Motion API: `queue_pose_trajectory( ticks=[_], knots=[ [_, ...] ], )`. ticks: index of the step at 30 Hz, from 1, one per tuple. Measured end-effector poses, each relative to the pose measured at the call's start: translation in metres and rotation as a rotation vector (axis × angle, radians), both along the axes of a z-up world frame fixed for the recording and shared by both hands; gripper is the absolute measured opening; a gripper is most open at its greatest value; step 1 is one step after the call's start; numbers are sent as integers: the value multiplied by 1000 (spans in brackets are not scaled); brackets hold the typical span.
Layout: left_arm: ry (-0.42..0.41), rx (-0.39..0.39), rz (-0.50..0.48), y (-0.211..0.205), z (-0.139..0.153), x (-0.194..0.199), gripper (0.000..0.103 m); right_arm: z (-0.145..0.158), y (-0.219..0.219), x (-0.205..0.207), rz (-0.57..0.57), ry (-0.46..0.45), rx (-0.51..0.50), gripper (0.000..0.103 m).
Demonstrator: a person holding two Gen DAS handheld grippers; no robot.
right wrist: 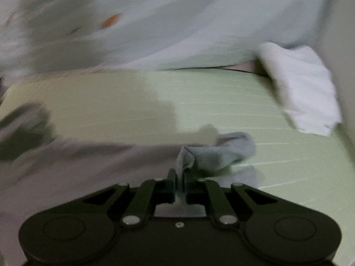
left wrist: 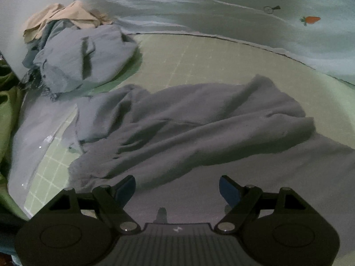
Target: Fold clothes
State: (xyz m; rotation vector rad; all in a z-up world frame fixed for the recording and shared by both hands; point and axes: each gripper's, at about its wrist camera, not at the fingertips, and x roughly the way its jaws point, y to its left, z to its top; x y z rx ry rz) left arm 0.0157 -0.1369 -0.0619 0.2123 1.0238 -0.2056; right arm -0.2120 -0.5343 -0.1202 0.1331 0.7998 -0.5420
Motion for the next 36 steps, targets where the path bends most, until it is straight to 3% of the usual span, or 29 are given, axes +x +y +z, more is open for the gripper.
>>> queue_pose_trajectory(
  ticks=[3, 6, 7, 10, 16, 20, 23, 28, 30, 33, 35, 36],
  knots=[
    [2, -2, 0, 12, 1, 3, 83, -19, 37, 15, 66, 57, 37, 9],
    [-2, -4, -7, 17, 2, 3, 83, -36, 64, 23, 99, 108, 85, 22],
    [-4, -5, -11, 18, 2, 3, 84, -38, 70, 23, 109, 113, 88, 29],
    [1, -6, -23, 13, 0, 0, 84, -31, 76, 13, 123, 82, 79, 34],
    [0, 9, -70, -7, -1, -11, 84, -1, 45, -22, -62, -65, 48, 44],
    [-6, 20, -86, -24, -2, -21, 84, -6, 9, -36, -158, -51, 52, 48],
    [-9, 27, -89, -35, -2, -29, 84, -14, -10, -38, -152, -41, 90, 59],
    [-12, 40, -71, -53, -1, -44, 84, -19, -34, -28, -96, -109, 152, 62],
    [-16, 47, -57, -57, 0, -49, 84, -23, -42, -14, -54, -101, 158, 61],
    [-25, 55, -34, -65, 2, -58, 84, -35, -48, 3, 14, -38, 157, 46],
    [-23, 55, -18, -69, 2, -62, 84, -42, -53, 9, 55, -6, 184, 15],
    [-22, 55, -11, -71, 2, -64, 84, -43, -54, 8, 65, 6, 178, 8]
  ],
)
